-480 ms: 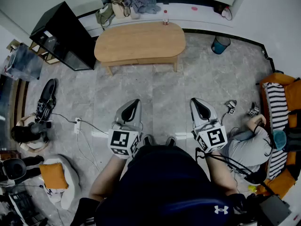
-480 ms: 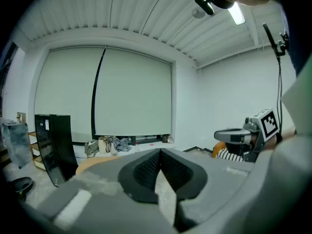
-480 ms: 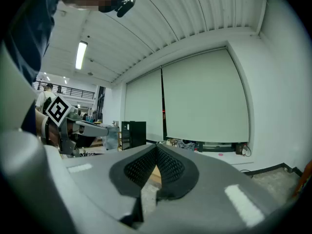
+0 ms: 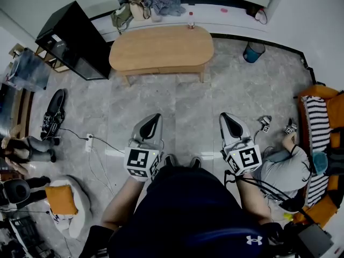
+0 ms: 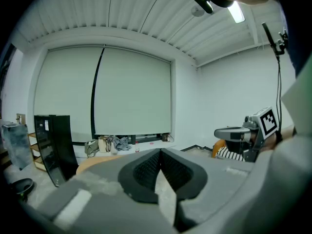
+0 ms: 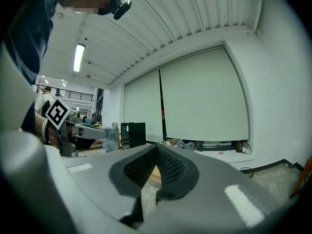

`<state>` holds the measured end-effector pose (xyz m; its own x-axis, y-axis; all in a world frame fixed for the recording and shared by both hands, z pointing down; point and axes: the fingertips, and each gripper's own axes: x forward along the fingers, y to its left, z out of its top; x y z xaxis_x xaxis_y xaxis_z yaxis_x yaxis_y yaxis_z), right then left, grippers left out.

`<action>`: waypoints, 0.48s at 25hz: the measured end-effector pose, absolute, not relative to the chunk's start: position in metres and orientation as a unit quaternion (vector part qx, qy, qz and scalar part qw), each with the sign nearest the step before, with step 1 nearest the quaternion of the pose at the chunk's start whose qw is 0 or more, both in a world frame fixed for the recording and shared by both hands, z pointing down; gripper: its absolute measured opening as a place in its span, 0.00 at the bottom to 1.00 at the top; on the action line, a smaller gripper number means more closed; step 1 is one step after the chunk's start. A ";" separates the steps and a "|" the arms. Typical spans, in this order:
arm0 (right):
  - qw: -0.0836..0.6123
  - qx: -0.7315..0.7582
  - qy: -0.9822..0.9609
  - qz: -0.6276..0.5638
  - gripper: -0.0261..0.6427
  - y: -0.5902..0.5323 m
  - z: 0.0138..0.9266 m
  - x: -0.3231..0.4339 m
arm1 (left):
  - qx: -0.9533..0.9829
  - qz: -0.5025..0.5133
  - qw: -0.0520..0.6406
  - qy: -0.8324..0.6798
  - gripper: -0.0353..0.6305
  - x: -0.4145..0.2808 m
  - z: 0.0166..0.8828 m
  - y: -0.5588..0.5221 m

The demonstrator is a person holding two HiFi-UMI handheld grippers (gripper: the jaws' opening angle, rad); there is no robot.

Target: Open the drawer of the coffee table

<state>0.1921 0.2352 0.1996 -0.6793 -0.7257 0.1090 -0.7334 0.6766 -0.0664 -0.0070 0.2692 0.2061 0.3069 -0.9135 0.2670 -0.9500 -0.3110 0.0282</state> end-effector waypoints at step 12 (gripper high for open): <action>0.040 0.395 -0.916 0.058 0.04 0.230 0.204 0.227 | 0.789 0.097 0.089 -0.600 0.06 0.014 0.206 0.269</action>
<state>0.2267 0.2297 0.2043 -0.6854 -0.7185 0.1181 -0.7276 0.6819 -0.0746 0.0138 0.2689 0.2059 0.2620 -0.9293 0.2604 -0.9639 -0.2652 0.0235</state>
